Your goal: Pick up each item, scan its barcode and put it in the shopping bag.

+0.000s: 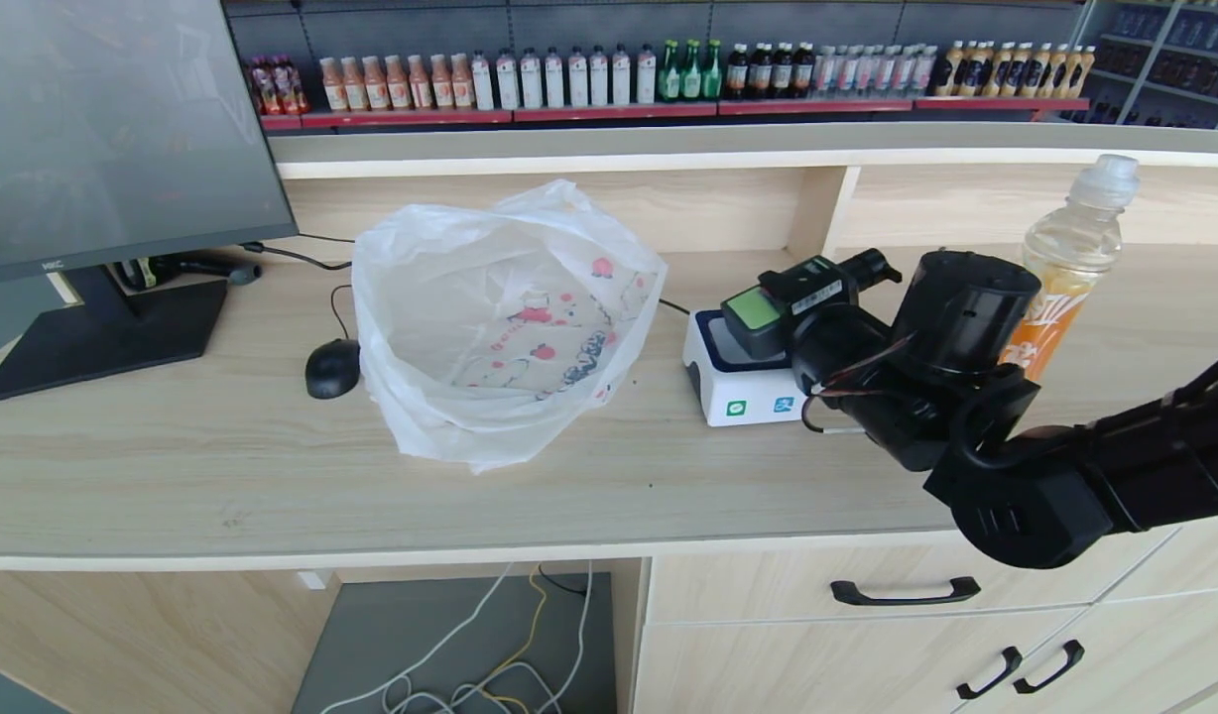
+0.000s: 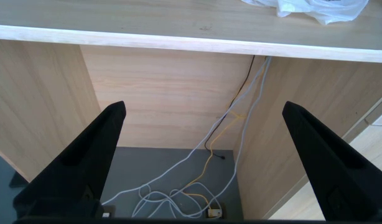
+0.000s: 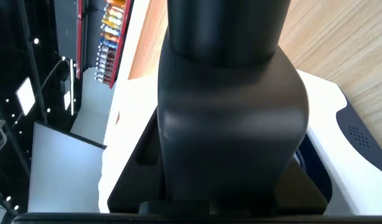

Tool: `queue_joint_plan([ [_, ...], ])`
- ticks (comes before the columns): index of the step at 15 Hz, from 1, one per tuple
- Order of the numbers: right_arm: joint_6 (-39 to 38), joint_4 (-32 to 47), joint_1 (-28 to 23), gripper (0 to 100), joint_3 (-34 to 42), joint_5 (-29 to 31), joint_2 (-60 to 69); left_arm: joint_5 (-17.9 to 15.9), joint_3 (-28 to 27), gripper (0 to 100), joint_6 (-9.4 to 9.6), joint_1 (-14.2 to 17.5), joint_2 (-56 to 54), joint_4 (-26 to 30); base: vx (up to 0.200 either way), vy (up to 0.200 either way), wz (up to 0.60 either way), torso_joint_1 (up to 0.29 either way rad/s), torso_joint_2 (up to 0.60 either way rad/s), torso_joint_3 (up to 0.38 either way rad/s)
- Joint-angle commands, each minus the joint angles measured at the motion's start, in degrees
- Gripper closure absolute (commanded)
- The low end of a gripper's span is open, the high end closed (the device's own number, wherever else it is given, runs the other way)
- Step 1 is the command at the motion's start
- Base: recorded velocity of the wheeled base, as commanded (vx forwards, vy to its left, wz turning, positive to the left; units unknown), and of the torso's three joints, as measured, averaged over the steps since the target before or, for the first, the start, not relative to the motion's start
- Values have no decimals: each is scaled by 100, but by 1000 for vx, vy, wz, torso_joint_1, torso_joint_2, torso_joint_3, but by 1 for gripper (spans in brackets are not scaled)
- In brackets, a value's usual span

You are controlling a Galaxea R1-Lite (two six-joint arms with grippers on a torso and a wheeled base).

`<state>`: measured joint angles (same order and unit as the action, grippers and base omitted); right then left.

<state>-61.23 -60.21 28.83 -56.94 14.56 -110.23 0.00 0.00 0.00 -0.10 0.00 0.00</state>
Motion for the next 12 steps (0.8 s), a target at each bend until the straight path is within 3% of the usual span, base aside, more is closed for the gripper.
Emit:
queue_joint_plan([
  [1, 129, -26, 79, 100, 34, -5, 291, 0, 0, 0, 0, 1, 0, 0, 0, 0, 0, 0, 0, 0],
  [7, 1325, -26, 606, 100, 60, -67, 950, 0, 0, 0, 0, 1, 0, 0, 0, 0, 0, 0, 0, 0],
  [12, 3364, -70, 1274, 100, 711, -225, 1865, 0, 0, 0, 0, 1, 0, 0, 0, 0, 0, 0, 0, 0],
])
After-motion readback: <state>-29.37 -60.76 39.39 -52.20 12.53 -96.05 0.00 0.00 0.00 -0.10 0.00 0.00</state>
